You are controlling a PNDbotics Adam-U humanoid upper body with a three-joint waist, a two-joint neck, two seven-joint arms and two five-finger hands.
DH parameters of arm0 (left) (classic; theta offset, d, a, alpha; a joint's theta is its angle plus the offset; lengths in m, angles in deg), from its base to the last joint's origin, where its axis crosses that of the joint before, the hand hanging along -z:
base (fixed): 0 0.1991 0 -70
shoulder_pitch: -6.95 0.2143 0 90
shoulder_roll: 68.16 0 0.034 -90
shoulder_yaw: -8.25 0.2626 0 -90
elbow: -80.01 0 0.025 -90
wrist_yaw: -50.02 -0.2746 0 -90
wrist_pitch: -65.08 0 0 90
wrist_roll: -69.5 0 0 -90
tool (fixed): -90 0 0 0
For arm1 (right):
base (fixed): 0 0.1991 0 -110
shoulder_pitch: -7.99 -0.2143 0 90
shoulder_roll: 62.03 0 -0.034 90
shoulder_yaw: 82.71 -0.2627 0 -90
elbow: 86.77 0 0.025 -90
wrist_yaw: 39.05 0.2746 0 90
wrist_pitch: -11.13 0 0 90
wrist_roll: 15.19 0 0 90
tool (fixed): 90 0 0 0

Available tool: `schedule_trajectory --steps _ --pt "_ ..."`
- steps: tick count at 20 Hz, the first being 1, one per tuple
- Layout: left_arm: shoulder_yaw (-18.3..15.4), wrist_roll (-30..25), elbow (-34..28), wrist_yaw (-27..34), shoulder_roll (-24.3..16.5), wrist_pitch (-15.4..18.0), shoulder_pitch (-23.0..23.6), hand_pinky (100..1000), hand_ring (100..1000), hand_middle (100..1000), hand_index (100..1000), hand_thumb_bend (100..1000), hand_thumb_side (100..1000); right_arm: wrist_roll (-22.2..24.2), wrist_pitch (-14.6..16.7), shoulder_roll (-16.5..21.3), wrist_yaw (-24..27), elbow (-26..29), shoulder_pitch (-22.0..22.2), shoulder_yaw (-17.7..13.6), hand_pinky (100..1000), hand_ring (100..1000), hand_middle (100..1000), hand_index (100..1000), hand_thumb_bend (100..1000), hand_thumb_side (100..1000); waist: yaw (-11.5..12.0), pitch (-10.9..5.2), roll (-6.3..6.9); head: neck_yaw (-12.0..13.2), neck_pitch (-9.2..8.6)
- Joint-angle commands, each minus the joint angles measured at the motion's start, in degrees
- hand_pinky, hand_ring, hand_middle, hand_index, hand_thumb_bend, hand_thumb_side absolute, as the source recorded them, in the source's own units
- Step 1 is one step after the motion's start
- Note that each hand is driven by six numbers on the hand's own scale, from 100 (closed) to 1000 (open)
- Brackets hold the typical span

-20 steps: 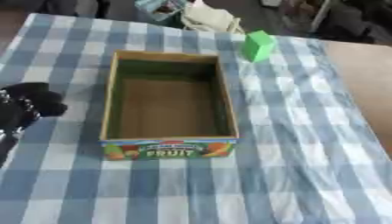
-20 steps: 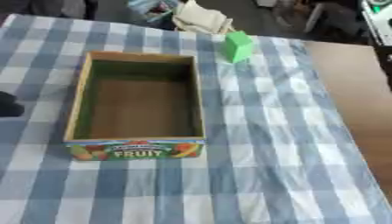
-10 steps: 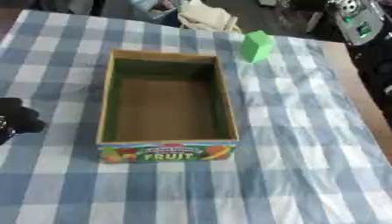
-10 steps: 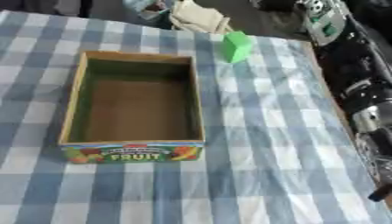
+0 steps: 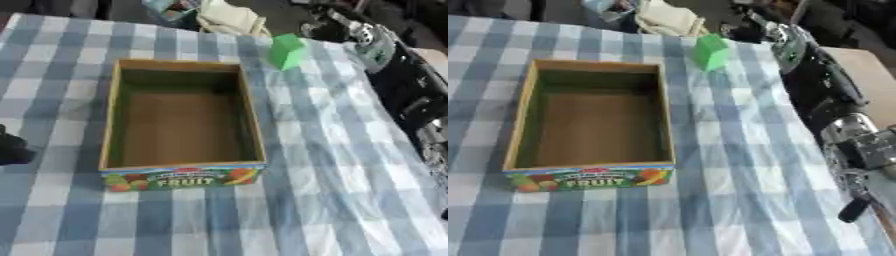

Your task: Pick up objects on the table and place them in the box.

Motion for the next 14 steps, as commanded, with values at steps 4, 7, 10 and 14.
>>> schedule_trajectory --steps 4,7,10,14 --pt "0.2 -1.0 -1.1 -0.4 0.2 0.1 -0.6 799 729 703 856 100 727 -6.4 2.0 0.3 -6.6 -3.0 -1.6 1.3 900 934 953 1000 212 824 0.1 -0.72 0.57 -0.7 -0.85" --pt "0.1 -1.2 -1.1 -0.6 0.2 0.2 -0.5 799 729 703 857 100 729 -9.0 2.9 -0.5 -9.5 -3.8 -2.0 1.1 899 933 952 1000 200 828 0.1 -0.65 0.64 -0.7 -0.87" --pt "0.2 -1.4 -1.0 -0.7 0.3 0.1 -0.4 800 730 704 857 100 732 -10.1 3.6 -1.1 -12.3 -4.1 -2.6 0.5 902 937 955 1000 198 832 0.0 -0.71 0.69 -0.9 -0.68" --pt "0.2 -1.6 -0.9 -0.8 0.4 0.1 -0.4 800 730 704 857 100 734 -10.2 3.9 -1.7 -13.9 -4.5 -2.9 -0.2 898 934 954 1000 137 869 0.0 -0.67 0.75 -1.1 -0.72"
